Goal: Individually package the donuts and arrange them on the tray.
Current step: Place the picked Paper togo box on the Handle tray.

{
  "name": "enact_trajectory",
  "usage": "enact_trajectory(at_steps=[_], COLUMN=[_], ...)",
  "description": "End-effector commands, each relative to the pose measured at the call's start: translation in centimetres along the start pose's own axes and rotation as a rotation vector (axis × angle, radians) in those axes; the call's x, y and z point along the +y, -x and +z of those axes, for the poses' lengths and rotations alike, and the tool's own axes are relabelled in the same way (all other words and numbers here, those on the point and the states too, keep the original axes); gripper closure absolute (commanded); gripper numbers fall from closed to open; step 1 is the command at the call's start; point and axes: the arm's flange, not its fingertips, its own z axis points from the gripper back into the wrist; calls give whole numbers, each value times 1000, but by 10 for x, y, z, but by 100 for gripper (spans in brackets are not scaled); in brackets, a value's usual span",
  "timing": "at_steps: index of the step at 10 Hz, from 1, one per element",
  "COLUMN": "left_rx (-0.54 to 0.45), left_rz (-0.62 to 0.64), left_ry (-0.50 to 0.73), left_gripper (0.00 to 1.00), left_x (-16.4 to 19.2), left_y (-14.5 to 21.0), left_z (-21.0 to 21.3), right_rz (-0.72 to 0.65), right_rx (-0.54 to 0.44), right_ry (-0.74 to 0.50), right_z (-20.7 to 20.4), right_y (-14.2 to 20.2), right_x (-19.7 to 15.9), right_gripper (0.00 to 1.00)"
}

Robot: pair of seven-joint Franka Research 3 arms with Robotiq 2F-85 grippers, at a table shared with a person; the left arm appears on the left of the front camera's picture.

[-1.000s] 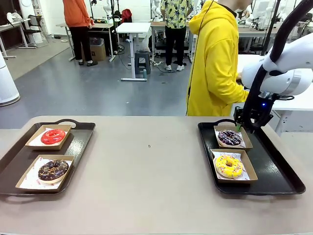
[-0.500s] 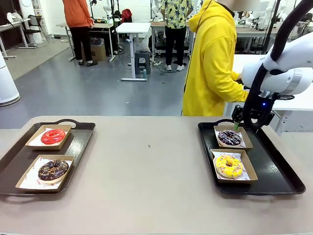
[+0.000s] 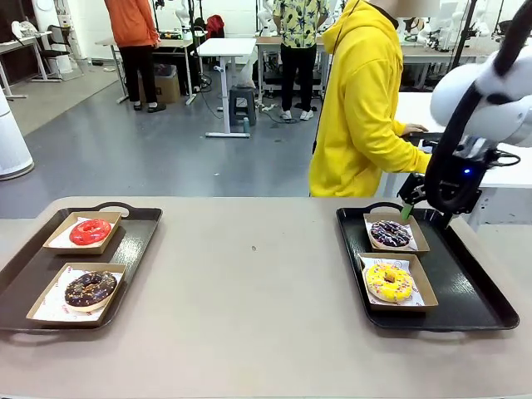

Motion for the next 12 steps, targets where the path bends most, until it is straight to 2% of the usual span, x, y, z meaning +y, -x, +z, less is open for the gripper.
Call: enact_trajectory(at_steps=[1, 4, 7, 9, 12], left_rx=[-9, -9, -9, -9, -9], left_rz=[-4, -4, -4, -4, -4], left_ry=[3, 3, 3, 3, 3], left_gripper=[0, 0, 0, 0, 0], left_x=[-1, -1, -1, -1, -1], left_y=[4, 4, 4, 4, 4], left_z=[0, 0, 0, 0, 0], right_rz=[41, -13, -44, -26, -30], right_rx=[-46, -243, -271, -241, -196], right_ry=[-244, -590, -869, -936, -974], right_z=[43, 94, 86, 58, 25], right_y=[55, 100, 113, 109, 96], right_x=[-40, -128, -206, -241, -264], right_gripper=[0, 0, 0, 0, 0])
